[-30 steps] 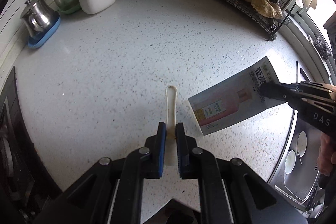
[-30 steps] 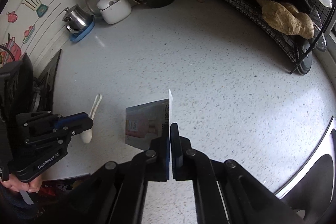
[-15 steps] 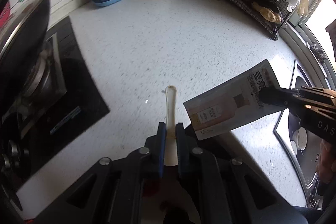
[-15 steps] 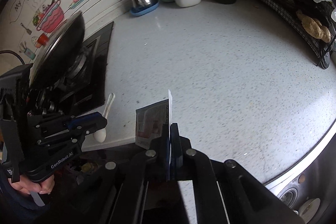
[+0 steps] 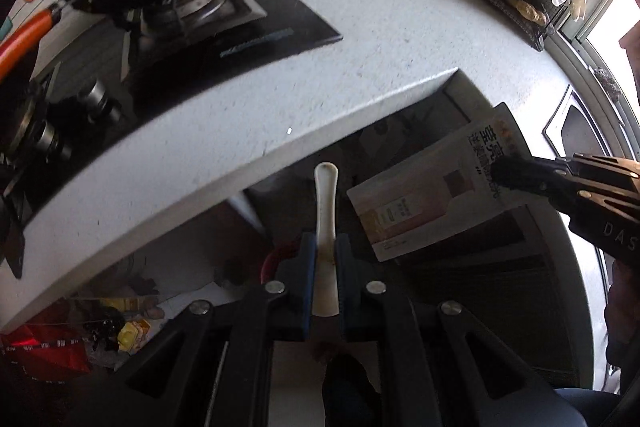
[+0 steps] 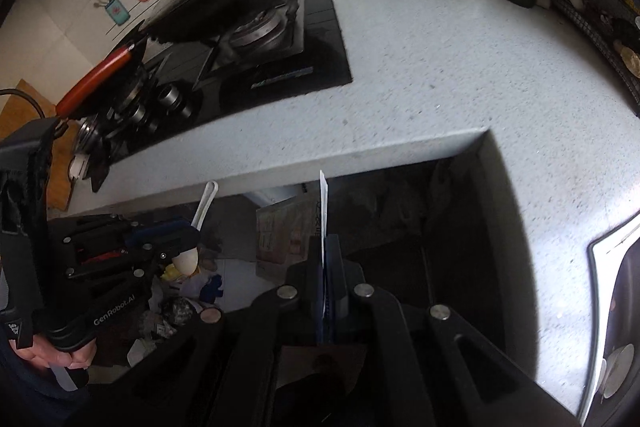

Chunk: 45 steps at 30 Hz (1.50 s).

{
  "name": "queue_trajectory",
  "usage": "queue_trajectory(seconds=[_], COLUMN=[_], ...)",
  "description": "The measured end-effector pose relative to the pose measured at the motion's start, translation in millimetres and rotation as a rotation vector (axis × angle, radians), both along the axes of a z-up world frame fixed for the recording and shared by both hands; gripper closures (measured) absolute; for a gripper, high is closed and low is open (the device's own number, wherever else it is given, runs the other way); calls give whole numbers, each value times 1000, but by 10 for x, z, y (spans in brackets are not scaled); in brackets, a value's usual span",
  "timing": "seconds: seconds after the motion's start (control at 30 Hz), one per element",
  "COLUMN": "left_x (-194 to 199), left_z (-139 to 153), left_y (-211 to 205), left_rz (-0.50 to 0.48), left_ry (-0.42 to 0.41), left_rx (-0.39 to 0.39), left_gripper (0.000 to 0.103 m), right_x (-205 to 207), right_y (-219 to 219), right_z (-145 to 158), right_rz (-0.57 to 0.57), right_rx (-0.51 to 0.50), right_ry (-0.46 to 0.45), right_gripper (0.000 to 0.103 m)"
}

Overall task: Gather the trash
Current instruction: 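Carry spoon and sachet down over the red bucket, then open both grippers to drop spoon and sachet into the bucket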

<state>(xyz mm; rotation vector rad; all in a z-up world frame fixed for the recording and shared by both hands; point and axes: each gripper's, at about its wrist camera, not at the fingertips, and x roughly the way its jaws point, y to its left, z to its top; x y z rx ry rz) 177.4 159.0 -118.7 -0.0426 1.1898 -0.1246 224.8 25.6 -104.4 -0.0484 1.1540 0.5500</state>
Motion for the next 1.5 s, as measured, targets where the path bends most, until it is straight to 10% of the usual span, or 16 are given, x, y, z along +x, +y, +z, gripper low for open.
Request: queue_trajectory(seconds=[0.47, 0.93, 1.3, 1.5], left_x=[-450, -144, -1, 10], left_z=[-1350, -3431, -4252, -4298], left_y=[485, 236, 271, 251], left_rz=[118, 64, 111, 86], left_ry=[174, 238, 271, 264], left_rx=[-91, -56, -49, -16], left_gripper=[95, 95, 94, 53], right_x=[-311, -54, 40, 35], right_y=[505, 409, 306, 273], right_z=[-1075, -3072, -3830, -3865], right_rz=[77, 97, 136, 115], right_rx=[-95, -155, -151, -149], right_ry=[128, 144, 163, 158], right_gripper=[102, 102, 102, 102])
